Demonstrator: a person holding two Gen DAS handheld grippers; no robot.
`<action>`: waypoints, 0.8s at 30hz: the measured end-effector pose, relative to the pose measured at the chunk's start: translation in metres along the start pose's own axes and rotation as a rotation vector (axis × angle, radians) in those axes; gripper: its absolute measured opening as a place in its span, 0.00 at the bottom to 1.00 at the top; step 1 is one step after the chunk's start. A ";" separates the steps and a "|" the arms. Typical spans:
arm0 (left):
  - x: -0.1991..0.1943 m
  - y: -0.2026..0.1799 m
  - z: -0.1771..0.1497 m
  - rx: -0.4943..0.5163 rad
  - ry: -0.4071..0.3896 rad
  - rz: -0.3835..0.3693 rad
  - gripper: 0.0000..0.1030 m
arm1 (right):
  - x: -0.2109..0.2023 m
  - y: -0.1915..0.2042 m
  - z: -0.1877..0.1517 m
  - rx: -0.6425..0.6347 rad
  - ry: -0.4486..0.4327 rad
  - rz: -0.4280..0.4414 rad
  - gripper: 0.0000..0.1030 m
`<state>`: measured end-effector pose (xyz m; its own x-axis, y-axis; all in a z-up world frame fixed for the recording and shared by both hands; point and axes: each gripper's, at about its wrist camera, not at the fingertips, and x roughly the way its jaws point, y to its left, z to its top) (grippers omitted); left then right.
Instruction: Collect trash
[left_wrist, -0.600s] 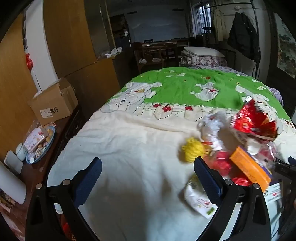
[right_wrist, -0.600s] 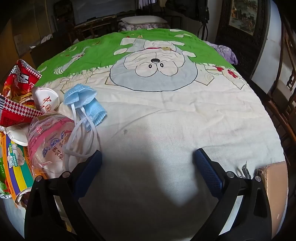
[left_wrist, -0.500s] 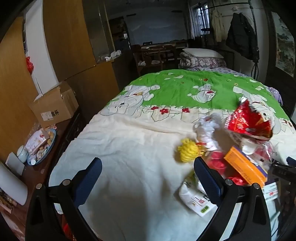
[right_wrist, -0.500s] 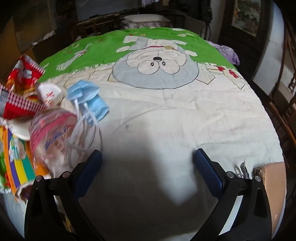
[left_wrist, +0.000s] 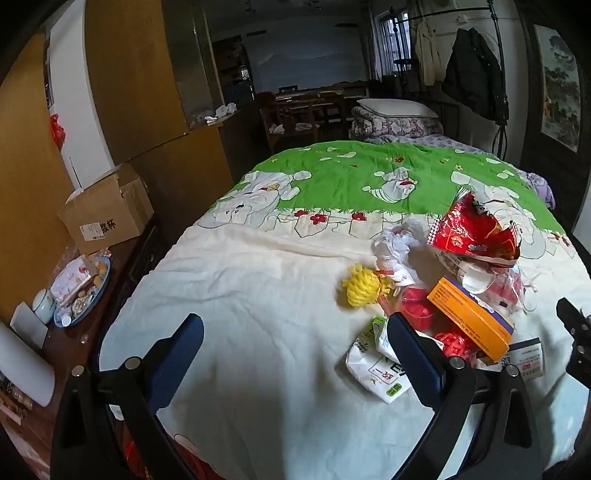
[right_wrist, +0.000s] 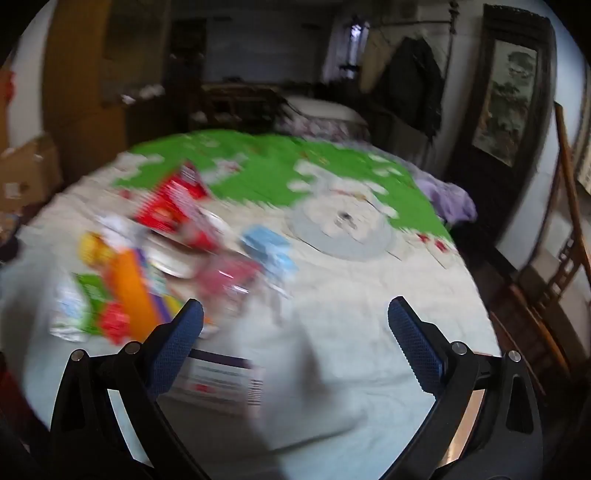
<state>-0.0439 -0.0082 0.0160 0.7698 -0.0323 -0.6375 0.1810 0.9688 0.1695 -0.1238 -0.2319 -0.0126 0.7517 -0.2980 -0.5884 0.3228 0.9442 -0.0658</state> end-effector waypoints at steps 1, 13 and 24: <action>-0.002 0.001 -0.001 -0.002 -0.003 0.000 0.95 | -0.003 0.004 0.004 -0.001 -0.003 0.028 0.93; -0.011 0.016 -0.008 -0.037 0.002 -0.013 0.95 | -0.018 0.038 0.010 -0.003 -0.008 0.126 0.93; -0.006 0.018 -0.011 -0.045 0.017 -0.014 0.95 | -0.015 0.039 0.010 0.002 -0.006 0.149 0.93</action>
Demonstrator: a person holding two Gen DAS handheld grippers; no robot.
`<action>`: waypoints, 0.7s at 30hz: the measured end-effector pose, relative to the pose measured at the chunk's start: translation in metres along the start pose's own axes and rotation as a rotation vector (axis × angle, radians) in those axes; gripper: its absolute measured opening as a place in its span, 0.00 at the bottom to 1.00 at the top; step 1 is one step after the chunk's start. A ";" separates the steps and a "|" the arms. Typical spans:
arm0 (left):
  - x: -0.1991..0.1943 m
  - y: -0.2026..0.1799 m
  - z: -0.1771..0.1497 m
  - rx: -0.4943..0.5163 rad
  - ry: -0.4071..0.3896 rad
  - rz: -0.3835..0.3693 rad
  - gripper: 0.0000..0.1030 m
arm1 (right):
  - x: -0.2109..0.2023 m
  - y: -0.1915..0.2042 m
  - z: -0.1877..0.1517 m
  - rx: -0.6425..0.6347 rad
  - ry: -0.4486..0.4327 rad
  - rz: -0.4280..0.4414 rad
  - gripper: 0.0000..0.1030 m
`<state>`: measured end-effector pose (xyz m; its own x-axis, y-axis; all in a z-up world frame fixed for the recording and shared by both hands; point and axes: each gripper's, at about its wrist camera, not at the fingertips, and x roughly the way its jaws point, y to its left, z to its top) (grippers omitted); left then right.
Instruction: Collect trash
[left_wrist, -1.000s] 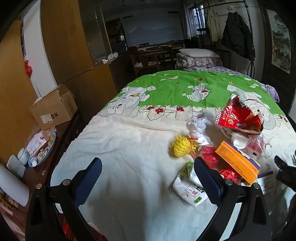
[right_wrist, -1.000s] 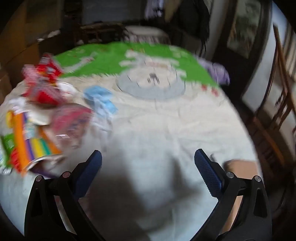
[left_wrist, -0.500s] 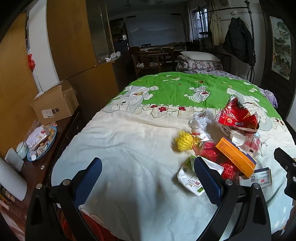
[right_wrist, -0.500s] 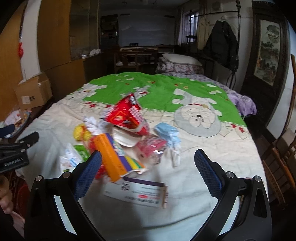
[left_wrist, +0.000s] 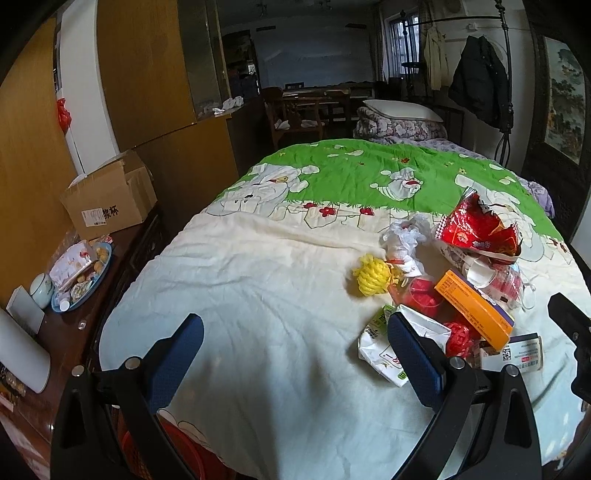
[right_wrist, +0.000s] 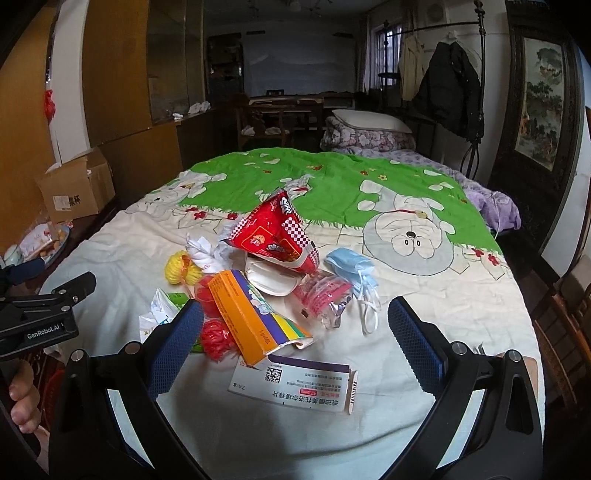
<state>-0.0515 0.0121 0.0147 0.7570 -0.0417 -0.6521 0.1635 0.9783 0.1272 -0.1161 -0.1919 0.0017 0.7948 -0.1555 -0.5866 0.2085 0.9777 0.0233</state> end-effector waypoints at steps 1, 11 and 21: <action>0.001 0.000 0.000 0.000 0.001 0.000 0.95 | 0.001 0.000 0.000 0.001 0.002 0.002 0.93; 0.008 -0.002 0.000 0.003 0.017 0.004 0.95 | 0.008 0.001 -0.002 0.003 0.014 0.017 0.93; 0.015 -0.002 -0.001 0.004 0.032 0.006 0.95 | 0.014 0.002 -0.005 0.010 0.030 0.034 0.93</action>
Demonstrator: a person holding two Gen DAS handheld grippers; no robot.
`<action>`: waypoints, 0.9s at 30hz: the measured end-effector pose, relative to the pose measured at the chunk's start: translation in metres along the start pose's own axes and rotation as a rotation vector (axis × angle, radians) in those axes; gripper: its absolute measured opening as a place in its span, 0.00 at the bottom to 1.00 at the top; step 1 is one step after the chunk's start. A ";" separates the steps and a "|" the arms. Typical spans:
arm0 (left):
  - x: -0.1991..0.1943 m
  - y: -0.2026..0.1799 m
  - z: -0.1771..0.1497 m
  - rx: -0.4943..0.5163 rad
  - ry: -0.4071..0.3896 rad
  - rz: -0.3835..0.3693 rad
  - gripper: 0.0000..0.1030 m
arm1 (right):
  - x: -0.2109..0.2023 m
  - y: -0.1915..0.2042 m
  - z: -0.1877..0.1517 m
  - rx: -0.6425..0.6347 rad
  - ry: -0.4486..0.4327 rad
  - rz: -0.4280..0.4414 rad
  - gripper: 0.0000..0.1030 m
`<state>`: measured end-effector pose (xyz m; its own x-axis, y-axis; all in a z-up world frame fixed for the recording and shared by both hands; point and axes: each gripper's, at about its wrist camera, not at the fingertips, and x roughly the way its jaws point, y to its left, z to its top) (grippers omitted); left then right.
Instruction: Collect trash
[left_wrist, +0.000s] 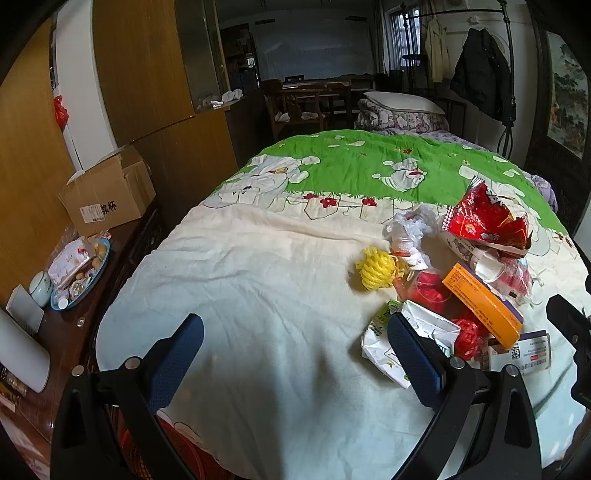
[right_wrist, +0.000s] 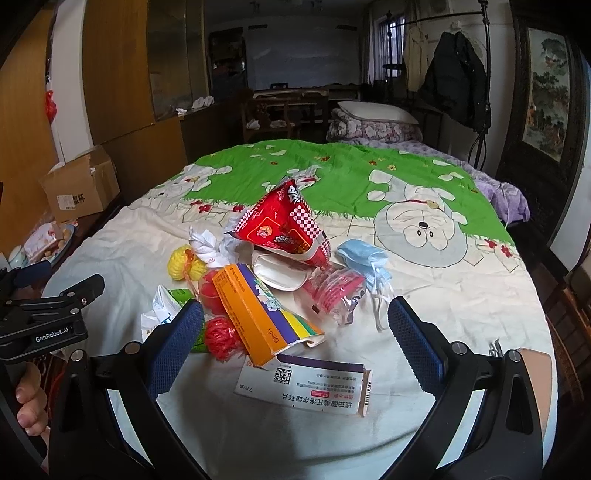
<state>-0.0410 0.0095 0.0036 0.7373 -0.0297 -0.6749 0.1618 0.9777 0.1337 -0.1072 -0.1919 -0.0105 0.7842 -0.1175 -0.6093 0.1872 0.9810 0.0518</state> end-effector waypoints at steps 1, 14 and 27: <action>0.001 0.000 0.000 0.000 0.002 0.000 0.95 | 0.001 0.000 0.000 0.001 0.002 0.002 0.93; 0.010 0.000 -0.001 -0.003 0.024 -0.001 0.95 | 0.006 0.002 -0.001 0.003 0.014 0.011 0.93; 0.015 0.000 -0.001 0.002 0.038 0.002 0.95 | 0.011 0.001 -0.002 0.012 0.027 0.022 0.93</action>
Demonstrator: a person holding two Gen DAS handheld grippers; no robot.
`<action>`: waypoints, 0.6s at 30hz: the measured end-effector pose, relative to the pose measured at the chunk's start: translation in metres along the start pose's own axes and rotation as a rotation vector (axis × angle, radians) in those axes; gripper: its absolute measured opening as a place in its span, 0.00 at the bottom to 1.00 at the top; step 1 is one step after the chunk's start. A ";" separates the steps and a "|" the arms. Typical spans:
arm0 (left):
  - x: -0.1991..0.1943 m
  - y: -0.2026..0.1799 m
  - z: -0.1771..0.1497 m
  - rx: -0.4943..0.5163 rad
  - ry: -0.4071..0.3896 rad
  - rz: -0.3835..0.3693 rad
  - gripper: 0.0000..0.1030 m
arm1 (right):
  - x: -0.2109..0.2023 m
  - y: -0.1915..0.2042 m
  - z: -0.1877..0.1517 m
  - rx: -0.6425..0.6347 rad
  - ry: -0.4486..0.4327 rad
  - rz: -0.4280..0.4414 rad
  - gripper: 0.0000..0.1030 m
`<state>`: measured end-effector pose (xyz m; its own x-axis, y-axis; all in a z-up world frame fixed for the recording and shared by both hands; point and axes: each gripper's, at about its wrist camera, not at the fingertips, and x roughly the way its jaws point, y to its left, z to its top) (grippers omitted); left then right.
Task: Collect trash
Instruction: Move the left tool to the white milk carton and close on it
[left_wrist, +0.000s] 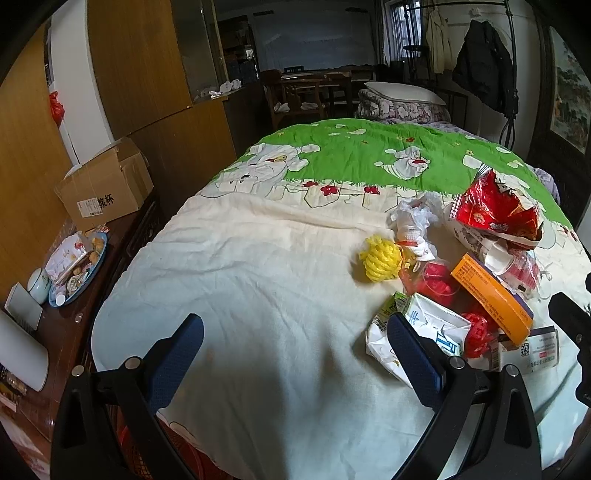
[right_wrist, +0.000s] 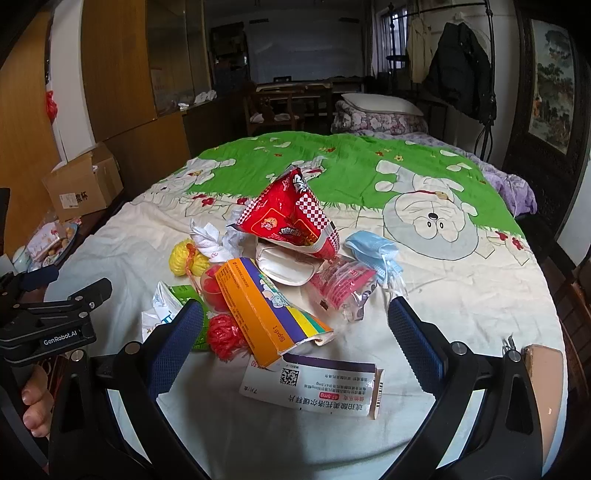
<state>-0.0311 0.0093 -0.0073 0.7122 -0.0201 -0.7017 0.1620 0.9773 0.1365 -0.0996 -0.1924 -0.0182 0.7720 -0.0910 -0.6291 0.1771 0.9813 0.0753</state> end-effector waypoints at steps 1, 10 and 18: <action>0.001 0.000 0.000 0.001 0.001 0.001 0.95 | 0.000 0.000 0.000 0.001 0.001 0.001 0.93; 0.004 -0.002 -0.003 0.005 0.008 0.004 0.95 | 0.005 -0.001 -0.002 0.010 0.010 0.009 0.93; 0.011 -0.003 -0.005 0.014 0.028 0.008 0.95 | 0.011 -0.004 -0.005 0.023 0.030 0.022 0.93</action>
<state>-0.0272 0.0067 -0.0188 0.6942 -0.0063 -0.7197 0.1662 0.9743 0.1518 -0.0950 -0.1965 -0.0294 0.7573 -0.0642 -0.6499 0.1749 0.9787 0.1071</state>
